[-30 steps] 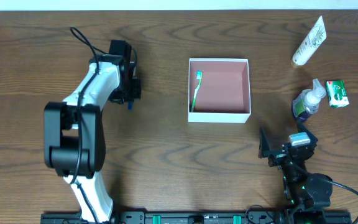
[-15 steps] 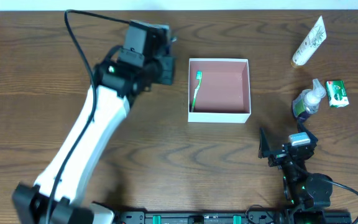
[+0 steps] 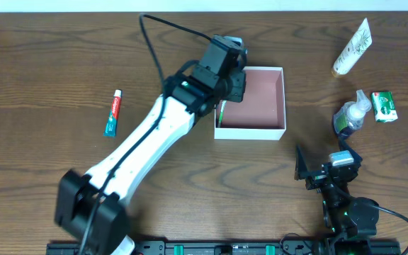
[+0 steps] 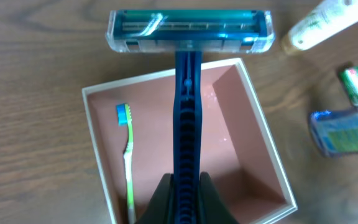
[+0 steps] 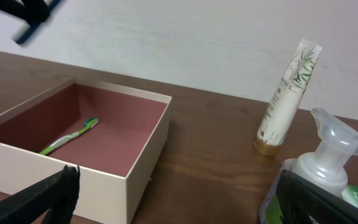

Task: Pack container
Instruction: 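Lift the razor and carry it into the box beside the toothbrush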

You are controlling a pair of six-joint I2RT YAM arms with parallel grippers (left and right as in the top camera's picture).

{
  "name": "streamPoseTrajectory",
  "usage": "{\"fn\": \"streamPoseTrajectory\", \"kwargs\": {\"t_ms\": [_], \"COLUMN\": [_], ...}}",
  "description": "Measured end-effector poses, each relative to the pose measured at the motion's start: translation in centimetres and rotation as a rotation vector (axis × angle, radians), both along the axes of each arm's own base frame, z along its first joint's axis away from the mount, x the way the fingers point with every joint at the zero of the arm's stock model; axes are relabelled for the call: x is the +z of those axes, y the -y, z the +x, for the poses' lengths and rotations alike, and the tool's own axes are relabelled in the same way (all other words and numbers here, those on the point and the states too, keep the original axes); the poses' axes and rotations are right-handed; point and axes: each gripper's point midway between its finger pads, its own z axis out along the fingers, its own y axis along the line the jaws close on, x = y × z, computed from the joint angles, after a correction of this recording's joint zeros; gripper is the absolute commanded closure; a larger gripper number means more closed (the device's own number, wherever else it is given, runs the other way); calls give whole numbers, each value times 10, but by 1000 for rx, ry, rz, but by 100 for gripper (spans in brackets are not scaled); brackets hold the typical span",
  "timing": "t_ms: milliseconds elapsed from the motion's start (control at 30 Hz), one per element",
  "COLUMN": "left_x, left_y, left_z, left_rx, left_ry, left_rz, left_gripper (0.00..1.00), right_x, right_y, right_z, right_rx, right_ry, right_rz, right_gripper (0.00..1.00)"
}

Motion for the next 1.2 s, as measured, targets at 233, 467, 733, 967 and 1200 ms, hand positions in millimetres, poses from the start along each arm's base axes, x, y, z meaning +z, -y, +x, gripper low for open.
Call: {"fn": "streamPoseTrajectory", "kwargs": {"t_ms": [233,467,733,967,1200], "left_x": [-56,-91,-117,-131,-132], "left_y": [-2,-5,-10,-12,-10], "left_z": [13,12,6,1,-2], "left_rx": [70,87,111,118,114], "left_ry": [-79,-146,-214,-254,-258], "left_rz": [75,127,164,189,192], "left_gripper": [93,93,93,92,93], "right_x": [0,0,0,0,0], "right_y": [0,0,0,0,0], "right_z": [0,0,0,0,0], "right_rx": [0,0,0,0,0], "right_ry": [0,0,0,0,0], "right_rz": [0,0,0,0,0], "right_gripper": [1,1,1,1,1]}}
